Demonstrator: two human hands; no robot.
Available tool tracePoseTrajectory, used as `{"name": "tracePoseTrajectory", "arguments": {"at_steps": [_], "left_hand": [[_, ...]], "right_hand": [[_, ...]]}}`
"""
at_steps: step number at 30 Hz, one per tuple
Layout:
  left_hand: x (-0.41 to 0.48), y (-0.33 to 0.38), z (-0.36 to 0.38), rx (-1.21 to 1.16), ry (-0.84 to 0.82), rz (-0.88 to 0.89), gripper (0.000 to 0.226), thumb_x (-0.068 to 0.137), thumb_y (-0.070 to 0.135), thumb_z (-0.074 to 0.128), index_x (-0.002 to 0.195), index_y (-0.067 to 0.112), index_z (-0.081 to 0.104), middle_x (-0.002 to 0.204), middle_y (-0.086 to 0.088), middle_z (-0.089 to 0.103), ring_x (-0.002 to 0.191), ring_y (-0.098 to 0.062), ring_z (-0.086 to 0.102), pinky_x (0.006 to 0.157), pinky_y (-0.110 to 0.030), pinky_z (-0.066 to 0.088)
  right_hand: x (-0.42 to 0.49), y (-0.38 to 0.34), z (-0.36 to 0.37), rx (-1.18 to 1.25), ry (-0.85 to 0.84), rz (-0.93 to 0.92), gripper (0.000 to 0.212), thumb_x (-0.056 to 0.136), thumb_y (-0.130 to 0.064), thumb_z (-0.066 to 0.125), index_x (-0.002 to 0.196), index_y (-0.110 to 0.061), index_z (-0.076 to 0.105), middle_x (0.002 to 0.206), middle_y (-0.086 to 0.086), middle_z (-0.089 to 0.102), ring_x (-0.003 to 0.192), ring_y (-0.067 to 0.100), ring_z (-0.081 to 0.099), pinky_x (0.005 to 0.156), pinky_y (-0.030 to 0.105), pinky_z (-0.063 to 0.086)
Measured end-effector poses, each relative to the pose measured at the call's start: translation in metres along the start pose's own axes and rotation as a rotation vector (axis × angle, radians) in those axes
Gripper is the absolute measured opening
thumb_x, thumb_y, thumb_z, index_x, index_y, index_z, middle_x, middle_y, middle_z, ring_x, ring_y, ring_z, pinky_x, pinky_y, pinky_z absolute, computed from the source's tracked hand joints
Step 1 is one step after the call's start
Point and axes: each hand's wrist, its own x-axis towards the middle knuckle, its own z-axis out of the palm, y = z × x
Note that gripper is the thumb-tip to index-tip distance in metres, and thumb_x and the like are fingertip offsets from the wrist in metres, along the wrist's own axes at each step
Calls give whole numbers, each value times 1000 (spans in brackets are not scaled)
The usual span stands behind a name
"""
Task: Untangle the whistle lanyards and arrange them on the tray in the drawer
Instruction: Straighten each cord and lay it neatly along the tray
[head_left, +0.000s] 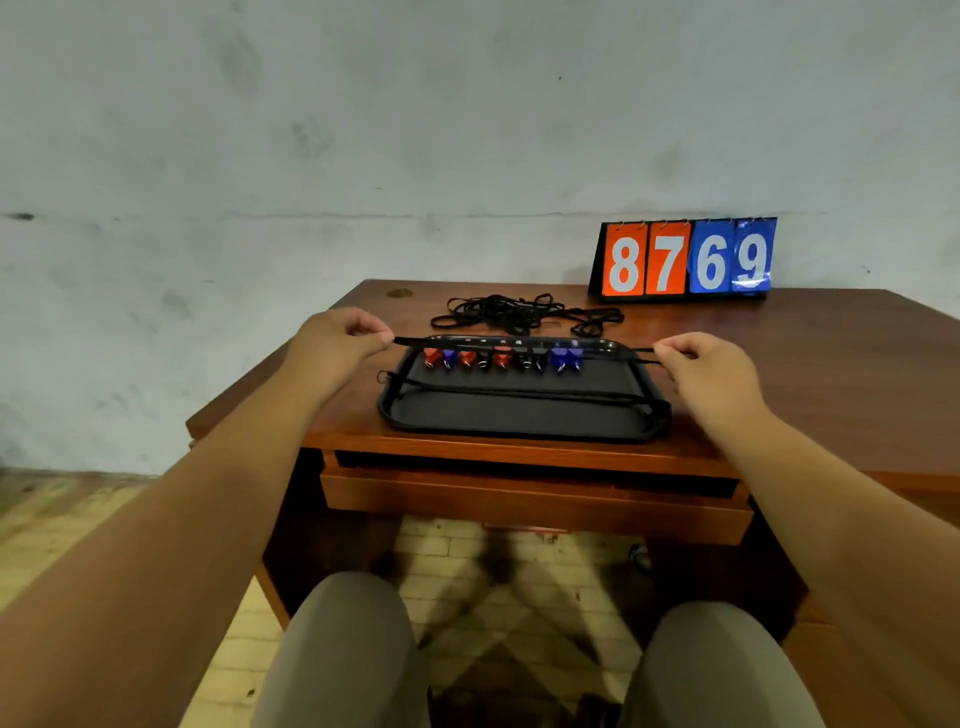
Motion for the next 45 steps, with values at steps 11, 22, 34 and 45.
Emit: {"name": "tracePoseTrajectory", "arguments": {"at_steps": [11,22,34,45], "left_hand": [[-4,-31,27,-50,-35,-170,2,90,34,85,88,33,84,101,7,80,105,-20,72,102,-48,57],[-6,-36,33,55,-48,-30,25,98,31,79,122,27,78,112,6,71,106,-15,66,98,-33,53],[-11,-36,36,133,-21,-27,7,98,33,73,95,31,79,102,14,74,98,-7,65,80,-28,45],[-14,-31,35,144,-44,-27,11,95,30,70,90,27,79,101,12,75,97,-7,63,83,-33,46]], "right_hand": [[-13,13,5,7,-51,0,12,100,-32,67,96,-31,78,96,-9,76,90,14,69,75,33,56],[-5,19,14,-147,-264,-193,7,94,-43,77,99,-40,80,115,1,64,106,18,63,86,33,49],[-1,20,13,-154,-303,-115,5,95,-29,81,93,-33,83,133,-6,51,127,16,49,90,34,52],[-3,19,11,-193,-264,-166,19,106,-20,67,114,-24,83,115,-3,75,90,15,70,66,22,47]]}}
